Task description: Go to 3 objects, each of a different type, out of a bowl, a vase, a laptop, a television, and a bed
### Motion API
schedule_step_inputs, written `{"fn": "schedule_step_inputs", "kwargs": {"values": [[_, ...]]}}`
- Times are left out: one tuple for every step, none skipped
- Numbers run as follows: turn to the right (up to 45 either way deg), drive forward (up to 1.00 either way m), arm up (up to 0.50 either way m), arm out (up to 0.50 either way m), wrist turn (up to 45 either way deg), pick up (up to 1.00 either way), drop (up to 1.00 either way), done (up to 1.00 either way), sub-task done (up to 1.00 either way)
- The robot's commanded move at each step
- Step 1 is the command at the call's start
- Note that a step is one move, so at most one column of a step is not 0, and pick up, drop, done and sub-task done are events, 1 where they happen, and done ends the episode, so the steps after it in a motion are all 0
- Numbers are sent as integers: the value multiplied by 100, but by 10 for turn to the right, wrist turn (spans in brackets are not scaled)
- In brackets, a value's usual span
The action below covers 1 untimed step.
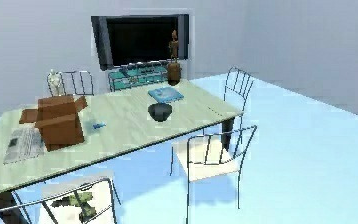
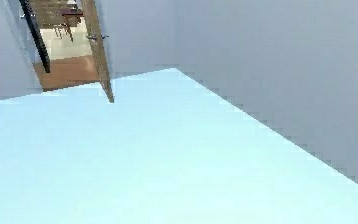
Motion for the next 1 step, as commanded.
{"fn": "schedule_step_inputs", "kwargs": {"values": [[0,10,0,0,0,0,0,0,0]]}}
